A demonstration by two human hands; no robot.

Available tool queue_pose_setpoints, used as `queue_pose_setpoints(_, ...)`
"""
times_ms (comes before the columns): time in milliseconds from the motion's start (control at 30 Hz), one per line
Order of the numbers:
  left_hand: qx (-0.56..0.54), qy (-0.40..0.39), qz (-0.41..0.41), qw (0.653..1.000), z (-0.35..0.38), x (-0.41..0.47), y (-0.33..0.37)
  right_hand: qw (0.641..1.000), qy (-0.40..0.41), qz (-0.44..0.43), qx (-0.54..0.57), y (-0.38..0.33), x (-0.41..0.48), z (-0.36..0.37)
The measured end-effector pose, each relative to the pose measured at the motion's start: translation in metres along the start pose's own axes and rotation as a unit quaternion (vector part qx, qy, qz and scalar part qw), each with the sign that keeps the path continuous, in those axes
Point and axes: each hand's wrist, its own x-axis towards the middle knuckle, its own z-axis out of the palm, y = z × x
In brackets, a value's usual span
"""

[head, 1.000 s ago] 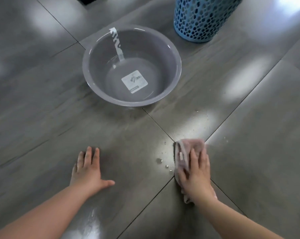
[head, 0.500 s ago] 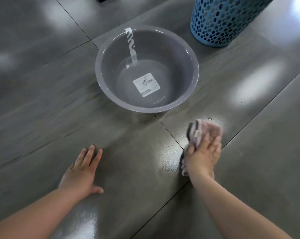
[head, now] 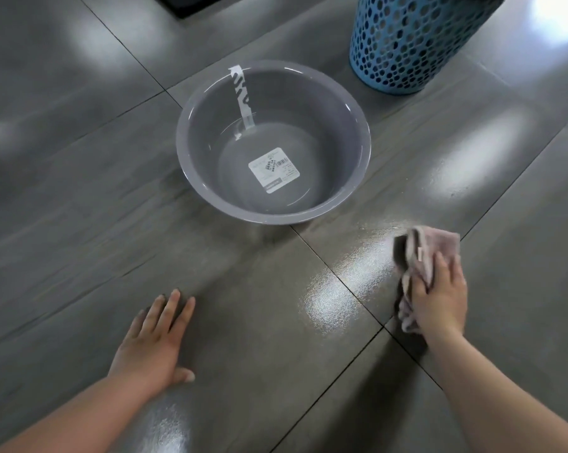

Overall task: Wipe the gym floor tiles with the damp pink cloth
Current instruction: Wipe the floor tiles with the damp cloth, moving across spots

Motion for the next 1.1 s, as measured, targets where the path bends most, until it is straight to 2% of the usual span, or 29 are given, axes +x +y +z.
queue_pose_setpoints(33,0.008,0.004,-0.003,1.000,0.000,0.000,0.001,0.996,0.037,0.077,0.027,0.002,-0.005,-0.001)
queue_pose_setpoints(67,0.013,0.008,-0.006,1.000,0.000,0.000,0.003,0.992,0.040,0.112,0.028,-0.003,-0.013,0.001)
queue_pose_setpoints(100,0.014,0.011,-0.010,1.000,0.000,0.000,0.004,0.995,0.020,0.099,0.010,-0.007,-0.027,0.006)
queue_pose_setpoints(167,0.009,0.017,-0.013,1.000,0.000,-0.001,0.006,0.996,-0.047,-0.045,-0.063,-0.019,-0.060,0.023)
queue_pose_setpoints(200,0.003,0.020,-0.014,1.000,0.000,-0.003,0.006,0.977,-0.075,-0.176,-0.093,-0.024,-0.078,0.029)
queue_pose_setpoints(267,-0.020,0.036,-0.014,0.999,0.000,-0.005,0.007,0.894,-0.138,-0.398,-0.153,-0.025,-0.099,0.041)
queue_pose_setpoints(300,-0.034,0.044,-0.012,0.998,0.000,-0.005,0.007,0.852,-0.167,-0.457,-0.191,-0.022,-0.101,0.043)
queue_pose_setpoints(333,-0.049,0.047,-0.010,0.998,-0.001,-0.006,0.007,0.830,-0.180,-0.481,-0.217,-0.014,-0.096,0.041)
queue_pose_setpoints(367,-0.063,0.047,-0.009,0.997,0.000,-0.007,0.009,0.833,-0.180,-0.474,-0.222,-0.003,-0.084,0.035)
queue_pose_setpoints(400,-0.075,0.045,-0.005,0.996,0.002,-0.009,0.011,0.861,-0.163,-0.435,-0.208,0.009,-0.072,0.025)
queue_pose_setpoints(433,-0.083,0.043,0.003,0.996,0.005,-0.010,0.013,0.903,-0.134,-0.367,-0.180,0.028,-0.058,0.016)
queue_pose_setpoints(500,-0.086,0.042,0.019,0.995,0.009,-0.011,0.018,0.980,-0.038,-0.157,-0.117,0.066,-0.033,-0.013)
queue_pose_setpoints(533,-0.086,0.043,0.020,0.995,0.010,-0.012,0.020,0.997,-0.025,-0.036,-0.060,0.080,-0.026,-0.027)
queue_pose_setpoints(567,-0.089,0.049,0.018,0.995,0.011,-0.011,0.020,0.999,0.001,0.051,0.000,0.091,-0.022,-0.036)
queue_pose_setpoints(633,-0.107,0.073,0.015,0.991,0.011,-0.009,0.021,0.986,0.051,0.157,0.012,0.093,-0.022,-0.036)
queue_pose_setpoints(667,-0.118,0.089,0.018,0.989,0.012,-0.007,0.024,0.985,0.040,0.169,-0.023,0.083,-0.027,-0.029)
queue_pose_setpoints(700,-0.131,0.105,0.028,0.985,0.012,-0.005,0.027,0.987,0.001,0.142,-0.078,0.072,-0.036,-0.017)
queue_pose_setpoints(733,-0.142,0.117,0.041,0.982,0.010,-0.002,0.032,0.990,-0.022,0.085,-0.107,0.061,-0.048,-0.003)
queue_pose_setpoints(800,-0.139,0.133,0.069,0.979,0.006,0.004,0.044,0.981,-0.055,-0.109,-0.149,0.040,-0.076,0.021)
queue_pose_setpoints(833,-0.123,0.148,0.087,0.977,0.003,0.008,0.051,0.961,-0.072,-0.213,-0.162,0.032,-0.090,0.030)
queue_pose_setpoints(867,-0.103,0.173,0.109,0.974,-0.001,0.010,0.059,0.924,-0.109,-0.320,-0.180,0.027,-0.099,0.034)
queue_pose_setpoints(933,-0.077,0.168,0.128,0.974,-0.008,0.013,0.076,0.852,-0.145,-0.458,-0.210,0.037,-0.097,0.028)
queue_pose_setpoints(967,-0.083,0.146,0.135,0.977,-0.007,0.016,0.082,0.847,-0.145,-0.461,-0.220,0.052,-0.087,0.021)
queue_pose_setpoints(1000,-0.085,0.118,0.135,0.980,-0.007,0.018,0.086,0.870,-0.133,-0.422,-0.217,0.070,-0.076,0.011)
queue_pose_setpoints(1033,-0.063,0.095,0.132,0.985,-0.008,0.020,0.088,0.909,-0.106,-0.347,-0.206,0.094,-0.066,0.000)
queue_pose_setpoints(1100,-0.038,0.085,0.137,0.986,-0.006,0.023,0.088,0.984,-0.035,-0.119,-0.130,0.136,-0.053,-0.031)
